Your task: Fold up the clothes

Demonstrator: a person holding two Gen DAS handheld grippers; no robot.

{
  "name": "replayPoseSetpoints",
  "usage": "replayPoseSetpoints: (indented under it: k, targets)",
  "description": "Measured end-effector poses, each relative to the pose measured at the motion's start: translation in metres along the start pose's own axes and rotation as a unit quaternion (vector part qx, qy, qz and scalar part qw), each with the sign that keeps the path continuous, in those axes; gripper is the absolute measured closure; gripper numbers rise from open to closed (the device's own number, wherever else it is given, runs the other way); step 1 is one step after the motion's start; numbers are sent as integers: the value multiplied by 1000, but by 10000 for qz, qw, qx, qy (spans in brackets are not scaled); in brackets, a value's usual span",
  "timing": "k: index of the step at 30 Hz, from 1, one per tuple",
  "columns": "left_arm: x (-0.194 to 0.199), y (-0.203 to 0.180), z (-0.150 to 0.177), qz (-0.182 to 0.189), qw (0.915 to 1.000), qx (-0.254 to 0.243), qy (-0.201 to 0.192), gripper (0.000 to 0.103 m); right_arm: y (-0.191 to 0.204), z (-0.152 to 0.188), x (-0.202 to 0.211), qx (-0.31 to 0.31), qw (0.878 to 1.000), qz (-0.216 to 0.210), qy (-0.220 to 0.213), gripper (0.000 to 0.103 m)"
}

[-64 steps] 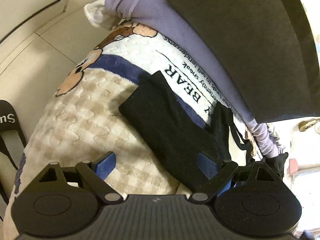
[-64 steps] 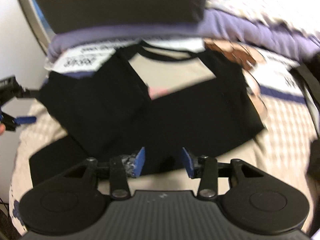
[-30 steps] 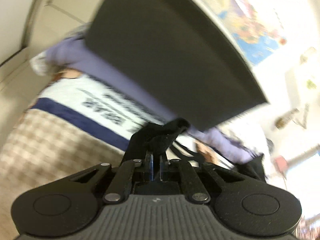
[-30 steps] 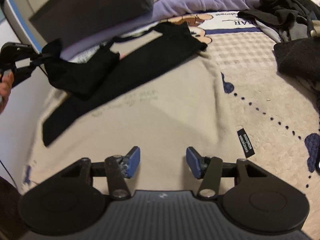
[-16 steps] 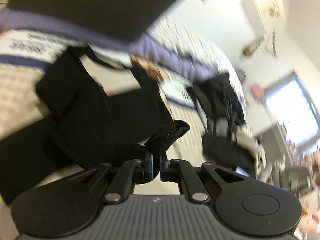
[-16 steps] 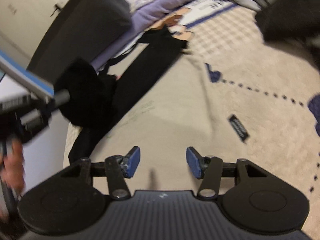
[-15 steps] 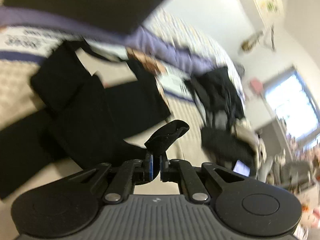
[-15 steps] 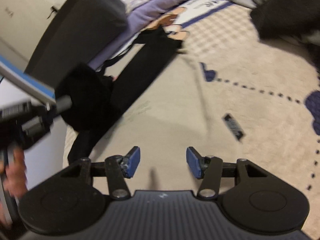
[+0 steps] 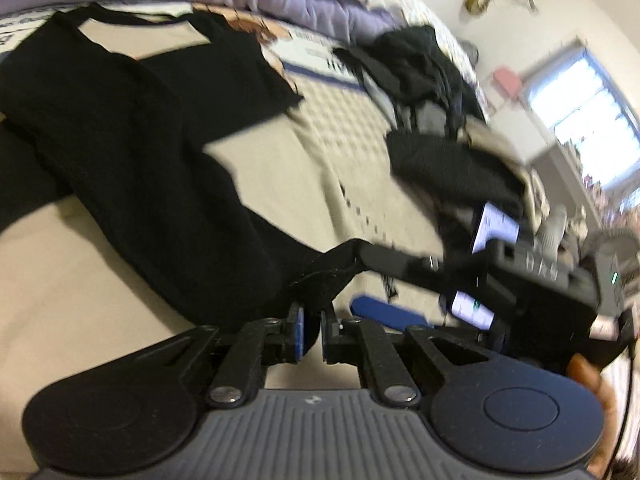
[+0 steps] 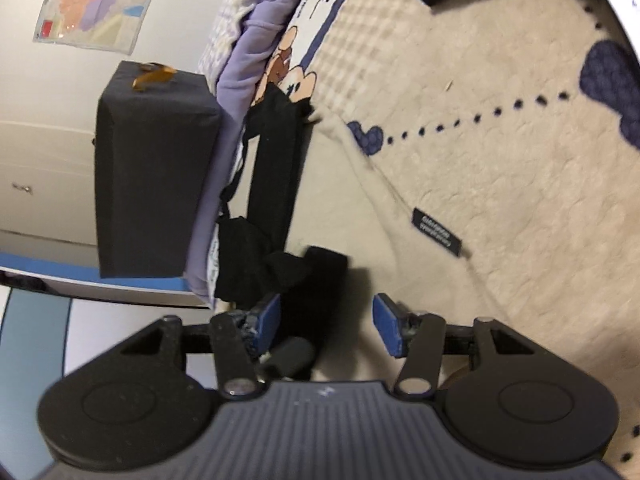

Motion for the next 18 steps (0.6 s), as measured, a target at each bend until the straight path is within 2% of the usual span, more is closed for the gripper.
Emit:
replayPoseSetpoints:
  k: [2,4,5,6,7,9,14,18]
  targets:
    - [-1,-2,6,17,9998,-105,190,80,-1,2,-3,51,9999,84,48,47]
    - [-1,-2,12,59,9990,-211,381,65,-4,6,-8,205,9991,357,67,49]
    - [1,-2,14,100,9987,-253,428,58,-5,7,-10,255,9989,398,48,53]
    - [5,0,15,119,9984,-306,453,56,-6,9,-12,315,9986,429,20,62]
    - [8,1,14,98,9983,-368,446,53,-6,10,-13,360,9983,447,-8,77]
    - [14,7,11,0,9981,-464,400,53,-4,13,-16,549,9971,524,-114,94]
    - [43,55,-33,-722,9955,-608,23,51,9,11,-5,831,9948,425,-399,95]
    - [53,104,-80,-1524,9860,-588,-323,46,22,6,18,1191,9884,504,-792,96]
Point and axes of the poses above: each gripper's, at about its wrist camera, not at the fingertips, and x roughly against the way its jaws point, y to its left, z to its underside, the point moved 2 cm from there along -x, roughly the way its jaws point, and after that the axes turned 15 degrees about -y, right-handed, at the moved point
